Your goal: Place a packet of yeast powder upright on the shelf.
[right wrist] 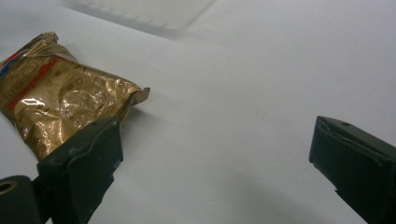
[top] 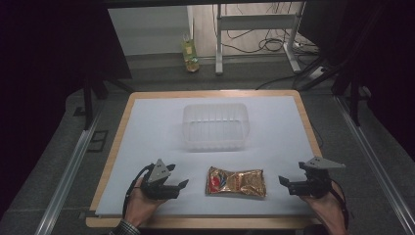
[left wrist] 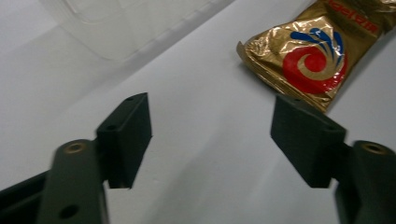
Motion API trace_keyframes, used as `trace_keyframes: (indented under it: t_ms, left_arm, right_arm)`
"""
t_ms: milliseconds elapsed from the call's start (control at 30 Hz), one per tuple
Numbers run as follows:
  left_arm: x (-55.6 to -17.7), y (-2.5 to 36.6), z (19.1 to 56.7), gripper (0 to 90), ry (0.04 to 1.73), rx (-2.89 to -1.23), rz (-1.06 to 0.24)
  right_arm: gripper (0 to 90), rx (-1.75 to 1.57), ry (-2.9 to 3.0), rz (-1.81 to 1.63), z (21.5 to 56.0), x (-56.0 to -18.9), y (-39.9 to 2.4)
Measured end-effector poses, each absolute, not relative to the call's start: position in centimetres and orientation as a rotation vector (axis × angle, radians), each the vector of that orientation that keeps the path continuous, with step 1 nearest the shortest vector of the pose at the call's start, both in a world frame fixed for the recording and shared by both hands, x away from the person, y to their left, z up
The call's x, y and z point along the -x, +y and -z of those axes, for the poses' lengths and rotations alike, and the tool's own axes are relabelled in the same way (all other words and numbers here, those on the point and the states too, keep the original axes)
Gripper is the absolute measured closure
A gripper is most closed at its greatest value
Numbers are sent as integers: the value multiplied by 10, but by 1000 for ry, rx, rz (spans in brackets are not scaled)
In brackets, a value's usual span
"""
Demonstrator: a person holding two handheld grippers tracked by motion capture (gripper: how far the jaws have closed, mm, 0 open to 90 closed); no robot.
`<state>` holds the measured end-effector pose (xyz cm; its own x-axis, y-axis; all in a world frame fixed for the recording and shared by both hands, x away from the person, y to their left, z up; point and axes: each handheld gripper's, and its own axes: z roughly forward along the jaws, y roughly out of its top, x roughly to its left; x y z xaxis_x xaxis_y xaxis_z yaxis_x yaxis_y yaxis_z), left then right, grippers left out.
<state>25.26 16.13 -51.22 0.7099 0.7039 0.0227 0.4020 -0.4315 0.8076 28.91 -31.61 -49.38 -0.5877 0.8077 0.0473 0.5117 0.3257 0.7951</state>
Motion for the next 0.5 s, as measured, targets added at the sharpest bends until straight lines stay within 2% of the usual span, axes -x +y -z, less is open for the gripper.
trace_keyframes:
  t_ms: [200, 233, 300, 500]
  left_arm:
    - [-253, 157, 511, 468, 817, -2090, -426]
    - [-253, 155, 511, 535, 807, -2090, -410]
    - [-253, 154, 510, 562, 802, -2093, -407]
    - [-254, 144, 510, 764, 764, -2114, -397]
  right_arm:
    - [24, -1158, 2242, -1120, 493, -287, -315]
    - [24, -1168, 2245, -1111, 495, -287, -314]
    - [24, -1173, 2250, -1106, 495, -287, -313]
    - [29, -1180, 2251, -1090, 496, -287, -312]
